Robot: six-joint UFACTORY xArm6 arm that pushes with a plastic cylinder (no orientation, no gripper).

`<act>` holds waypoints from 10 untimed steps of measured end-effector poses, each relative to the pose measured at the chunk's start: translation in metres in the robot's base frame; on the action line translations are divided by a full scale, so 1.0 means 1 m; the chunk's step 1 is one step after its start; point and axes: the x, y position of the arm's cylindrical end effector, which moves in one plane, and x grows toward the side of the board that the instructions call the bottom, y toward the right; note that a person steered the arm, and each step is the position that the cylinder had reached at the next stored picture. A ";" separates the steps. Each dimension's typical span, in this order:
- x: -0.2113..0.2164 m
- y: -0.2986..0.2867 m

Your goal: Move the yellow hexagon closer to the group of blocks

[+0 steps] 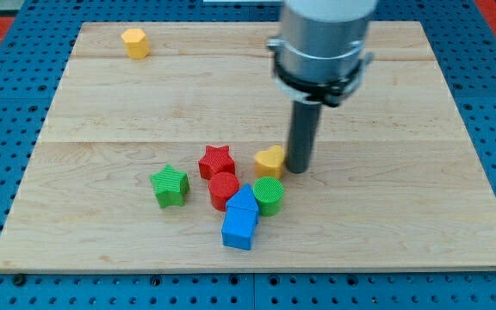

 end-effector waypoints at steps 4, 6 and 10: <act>-0.291 -0.064; -0.275 -0.225; -0.166 -0.253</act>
